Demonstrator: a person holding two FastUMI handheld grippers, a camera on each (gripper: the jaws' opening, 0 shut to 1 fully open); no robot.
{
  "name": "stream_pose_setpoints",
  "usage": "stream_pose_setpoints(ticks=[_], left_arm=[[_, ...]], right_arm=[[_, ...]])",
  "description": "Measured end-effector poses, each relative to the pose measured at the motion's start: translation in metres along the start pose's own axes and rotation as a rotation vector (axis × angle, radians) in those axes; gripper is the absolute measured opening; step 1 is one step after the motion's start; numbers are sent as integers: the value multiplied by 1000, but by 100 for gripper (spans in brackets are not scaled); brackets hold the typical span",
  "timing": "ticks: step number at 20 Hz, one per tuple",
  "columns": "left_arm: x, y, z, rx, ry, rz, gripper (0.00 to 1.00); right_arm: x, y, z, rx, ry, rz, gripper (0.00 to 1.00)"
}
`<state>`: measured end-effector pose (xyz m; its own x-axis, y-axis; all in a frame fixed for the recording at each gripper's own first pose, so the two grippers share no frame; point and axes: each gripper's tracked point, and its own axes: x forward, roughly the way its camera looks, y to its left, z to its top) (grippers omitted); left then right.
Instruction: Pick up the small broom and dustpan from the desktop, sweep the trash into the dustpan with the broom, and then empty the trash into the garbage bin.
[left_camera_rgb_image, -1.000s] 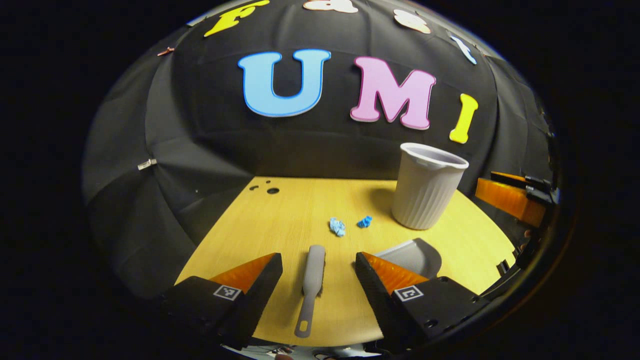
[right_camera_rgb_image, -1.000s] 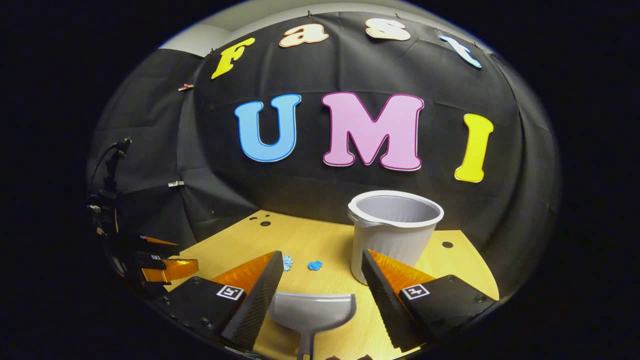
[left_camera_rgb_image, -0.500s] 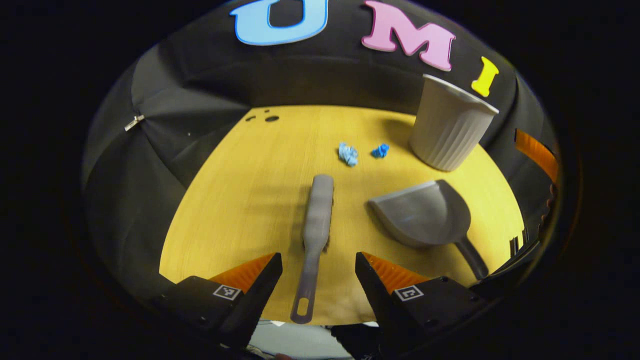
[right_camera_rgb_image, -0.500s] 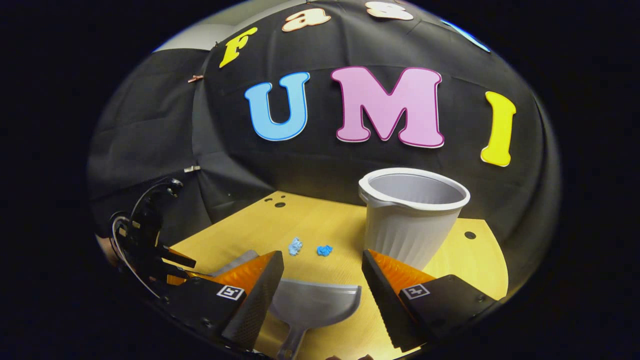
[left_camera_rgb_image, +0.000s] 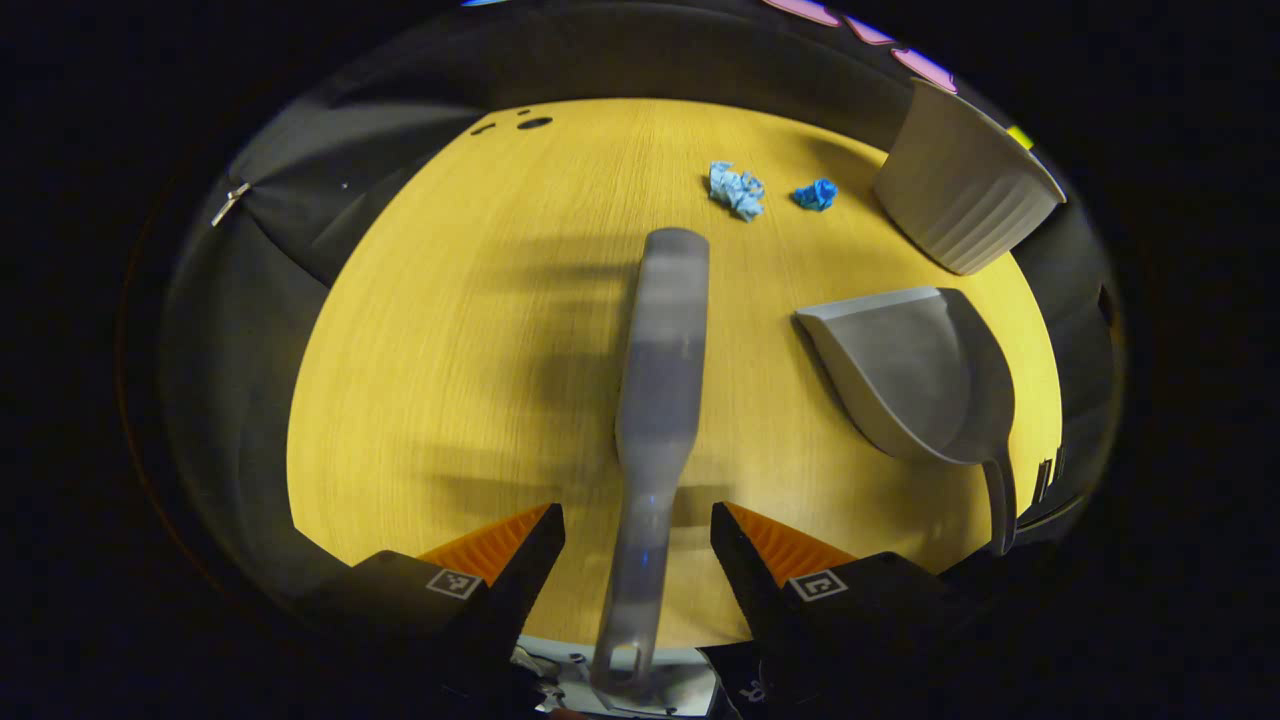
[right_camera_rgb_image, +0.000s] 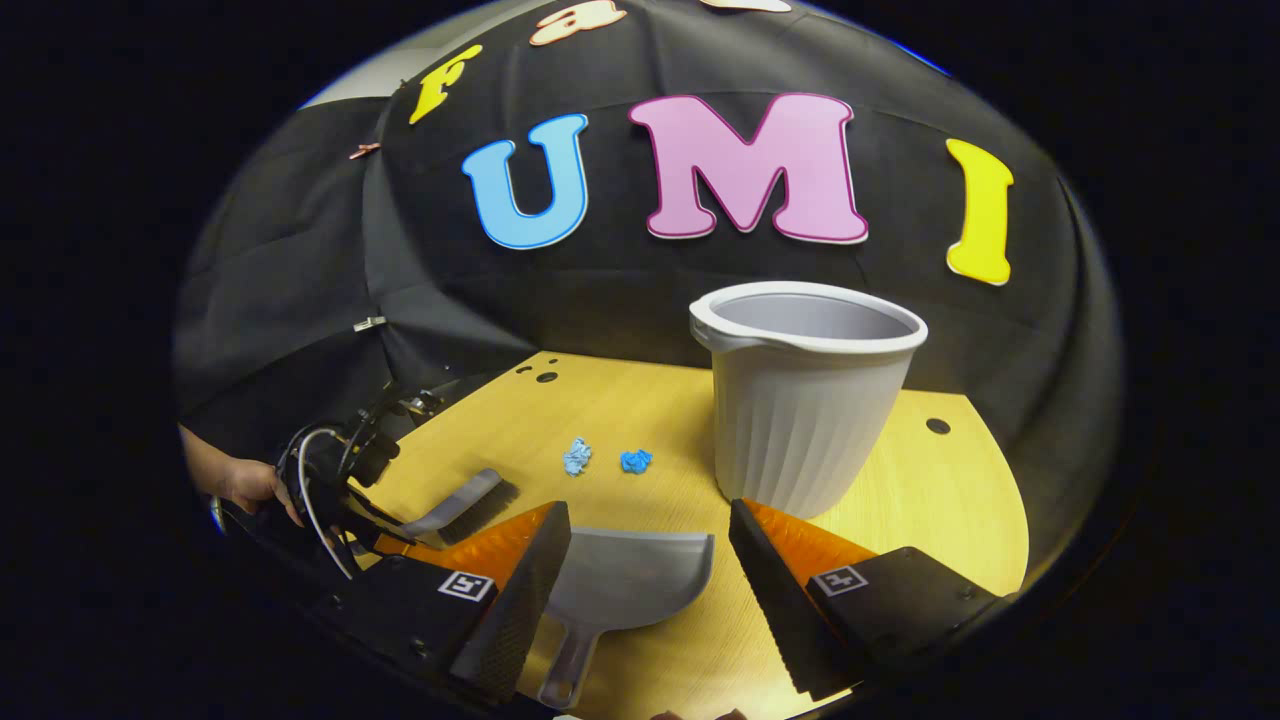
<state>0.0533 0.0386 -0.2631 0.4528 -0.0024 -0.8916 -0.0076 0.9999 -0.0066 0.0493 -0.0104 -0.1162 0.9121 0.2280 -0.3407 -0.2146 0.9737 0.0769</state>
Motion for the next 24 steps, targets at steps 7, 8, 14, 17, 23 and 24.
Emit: stream_pose_setpoints(ticks=[7,8,14,17,23,24], left_arm=[[19,8,12,138,48,-10,88],[17,7,11,155,57,-13,85],[16,3,13,225,-3,-38,30],[14,4,12,229,-82,-93,26],[-2,21,8,120,-173,-188,24],[-7,26,9,132,-191,-188,24]], right_arm=[[-5,20,-32,33,105,-86,99],[-6,23,-39,34,124,-94,99],[-10,59,-89,76,328,-43,99],[-13,69,-111,71,425,-24,99],[-8,66,-138,149,547,-126,99],[-6,67,-142,163,555,-142,99]])
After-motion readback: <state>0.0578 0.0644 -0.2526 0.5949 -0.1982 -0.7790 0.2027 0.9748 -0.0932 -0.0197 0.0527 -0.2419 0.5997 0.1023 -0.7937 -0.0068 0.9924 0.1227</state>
